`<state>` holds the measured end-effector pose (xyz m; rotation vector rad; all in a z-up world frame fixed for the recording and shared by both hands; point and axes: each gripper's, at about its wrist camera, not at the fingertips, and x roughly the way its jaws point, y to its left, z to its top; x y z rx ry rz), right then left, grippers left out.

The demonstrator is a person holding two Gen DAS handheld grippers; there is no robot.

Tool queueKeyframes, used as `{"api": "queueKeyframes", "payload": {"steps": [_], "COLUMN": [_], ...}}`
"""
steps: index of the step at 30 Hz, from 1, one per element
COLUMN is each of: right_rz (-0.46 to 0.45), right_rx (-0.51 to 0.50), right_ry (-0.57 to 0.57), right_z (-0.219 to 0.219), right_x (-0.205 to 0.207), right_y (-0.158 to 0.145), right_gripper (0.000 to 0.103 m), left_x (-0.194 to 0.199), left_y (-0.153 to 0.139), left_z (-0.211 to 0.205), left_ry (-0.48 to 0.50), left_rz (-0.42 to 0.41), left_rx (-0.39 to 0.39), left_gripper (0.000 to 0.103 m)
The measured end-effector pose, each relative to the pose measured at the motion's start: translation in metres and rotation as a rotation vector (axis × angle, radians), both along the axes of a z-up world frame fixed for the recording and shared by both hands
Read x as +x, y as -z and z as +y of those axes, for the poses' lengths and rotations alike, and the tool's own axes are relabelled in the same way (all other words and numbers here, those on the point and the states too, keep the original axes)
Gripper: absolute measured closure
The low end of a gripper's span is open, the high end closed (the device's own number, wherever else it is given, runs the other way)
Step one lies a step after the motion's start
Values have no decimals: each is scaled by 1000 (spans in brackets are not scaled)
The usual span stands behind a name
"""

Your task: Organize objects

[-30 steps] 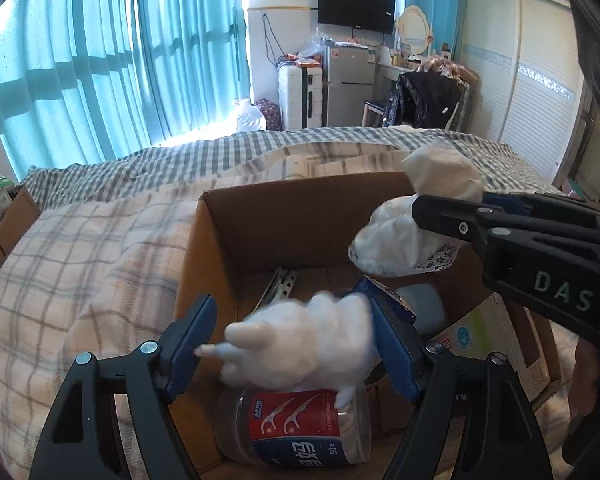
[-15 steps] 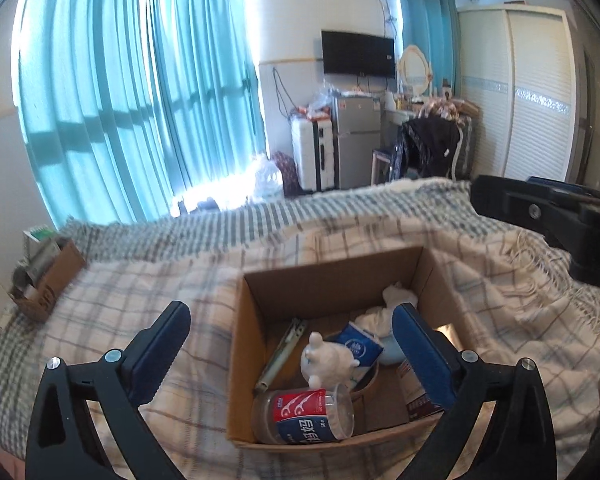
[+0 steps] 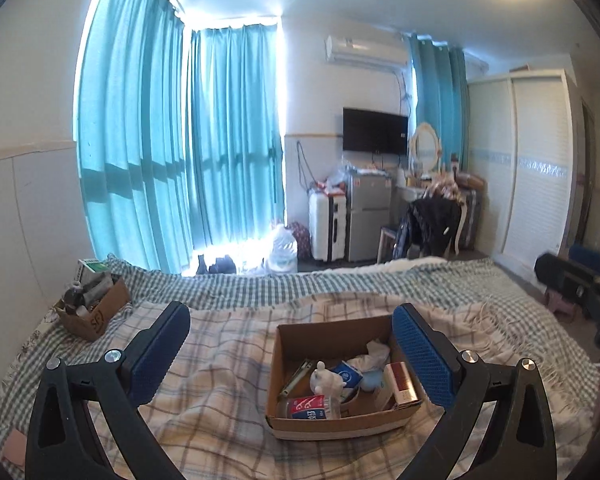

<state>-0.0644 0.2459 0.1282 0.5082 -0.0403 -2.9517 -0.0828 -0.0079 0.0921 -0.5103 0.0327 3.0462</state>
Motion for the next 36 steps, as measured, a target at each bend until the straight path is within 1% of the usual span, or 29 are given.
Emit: {"api": "queueKeyframes", "payload": {"steps": [3,4,6,8,11,12,16,20,24,28,33,36], "right_rz": [23,29,43,52,99,95,48,-11,-30,-34,-33,-31], "right_rx": [-15,-9,15,58,108,115,85,89,59,58,57,53], "right_ry": [1,2,11,36,74,86,77,71,68,70,76,74], "right_z": [-1,-2,-6,-9,-12,-12,-7,-8,-4,-2,-1,0], "right_x": [27,32,42,48,51,52,46,36,33,34,37,38], "right_y": [8,11,22,36,59,67,96,114,117,115,112,112], "right_gripper": [0,0,0,0,0,0,0,0,0,0,0,0], "left_x": [23,31,39,45,53,55,57,52,53,53,57,58], "left_y": [-1,1,5,13,28,36,61,75,82,86,87,87], "left_z": [-9,-11,-13,-14,-14,-14,-16,-13,-7,-6,-9,-8], "left_ry": [2,2,-3,-9,-62,-68,-74,-62,-58,-46,-30,-29], "left_rz": [36,49,60,62,72,76,71,29,15,-14,-26,-35], "left_rx": [61,82,97,91,56,44,40,22,0,-1,46,34], "left_gripper": [0,0,0,0,0,0,0,0,0,0,0,0]}}
